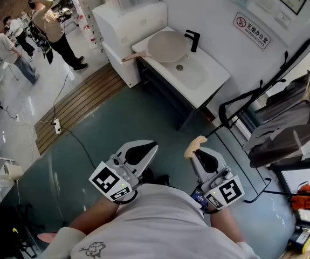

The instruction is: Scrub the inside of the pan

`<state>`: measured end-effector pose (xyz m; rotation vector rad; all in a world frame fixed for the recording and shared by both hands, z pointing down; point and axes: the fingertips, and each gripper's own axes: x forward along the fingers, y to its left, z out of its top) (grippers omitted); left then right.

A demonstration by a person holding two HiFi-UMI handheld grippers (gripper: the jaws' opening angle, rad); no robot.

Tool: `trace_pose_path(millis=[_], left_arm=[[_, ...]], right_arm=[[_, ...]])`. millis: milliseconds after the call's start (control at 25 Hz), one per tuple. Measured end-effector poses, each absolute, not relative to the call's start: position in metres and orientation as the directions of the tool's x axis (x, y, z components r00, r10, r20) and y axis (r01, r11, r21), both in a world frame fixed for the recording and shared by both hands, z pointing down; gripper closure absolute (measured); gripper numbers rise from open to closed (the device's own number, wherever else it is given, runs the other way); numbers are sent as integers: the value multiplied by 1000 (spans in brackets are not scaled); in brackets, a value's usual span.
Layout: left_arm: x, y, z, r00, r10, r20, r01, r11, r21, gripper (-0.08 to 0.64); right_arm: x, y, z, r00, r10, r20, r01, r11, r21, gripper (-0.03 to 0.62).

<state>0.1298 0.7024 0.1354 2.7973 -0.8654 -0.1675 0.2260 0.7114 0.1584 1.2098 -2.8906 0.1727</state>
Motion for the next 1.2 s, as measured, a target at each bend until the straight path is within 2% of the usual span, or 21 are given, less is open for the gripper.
trace_pose_path(millis=[760, 1200], left_arm=[[123, 667, 144, 838, -544, -48, -517, -819, 247, 563], [68, 580, 135, 865, -500, -53, -475, -847, 239, 563]], right_arm=[[214, 675, 161, -699, -714, 49, -714, 692, -103, 558], [163, 582, 151, -667, -743, 45, -743, 662, -97, 558]])
